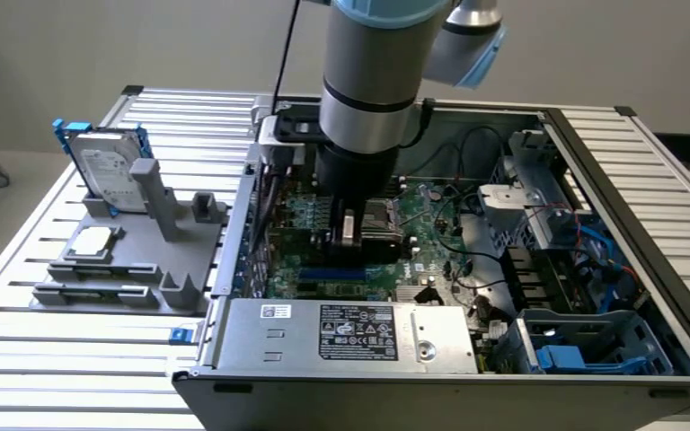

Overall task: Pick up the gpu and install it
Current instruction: 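Insert the gpu into the slot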

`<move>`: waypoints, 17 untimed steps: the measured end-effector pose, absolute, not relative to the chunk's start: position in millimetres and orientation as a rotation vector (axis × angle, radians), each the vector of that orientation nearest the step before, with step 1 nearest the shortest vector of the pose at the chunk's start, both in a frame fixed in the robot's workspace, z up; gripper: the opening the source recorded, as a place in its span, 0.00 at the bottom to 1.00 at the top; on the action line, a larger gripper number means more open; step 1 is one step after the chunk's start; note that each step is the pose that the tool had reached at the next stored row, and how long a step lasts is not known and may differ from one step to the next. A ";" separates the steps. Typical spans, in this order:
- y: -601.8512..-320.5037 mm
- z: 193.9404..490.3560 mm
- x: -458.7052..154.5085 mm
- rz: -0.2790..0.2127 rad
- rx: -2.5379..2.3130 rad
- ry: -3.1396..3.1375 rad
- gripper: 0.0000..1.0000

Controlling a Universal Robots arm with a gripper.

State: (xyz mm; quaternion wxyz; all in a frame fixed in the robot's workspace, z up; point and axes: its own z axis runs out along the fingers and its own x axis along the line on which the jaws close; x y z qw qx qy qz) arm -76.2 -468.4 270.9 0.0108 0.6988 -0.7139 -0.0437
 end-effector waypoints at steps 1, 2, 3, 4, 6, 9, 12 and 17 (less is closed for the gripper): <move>-468.4 273.3 -75.8 -0.137 2.180 -2.227 0.29; -468.3 276.4 -75.3 -0.137 2.180 -2.227 0.29; -468.3 279.9 -74.7 -0.137 2.180 -2.227 0.29; -468.3 283.6 -74.1 -0.138 2.179 -2.227 0.29; -468.3 292.6 -72.7 -0.141 2.178 -2.225 0.29; -468.3 306.1 -70.3 -0.145 2.176 -2.223 0.29; -468.3 319.6 -68.3 -0.150 2.173 -2.221 0.29; -468.7 322.0 -68.2 -0.152 2.173 -2.220 0.29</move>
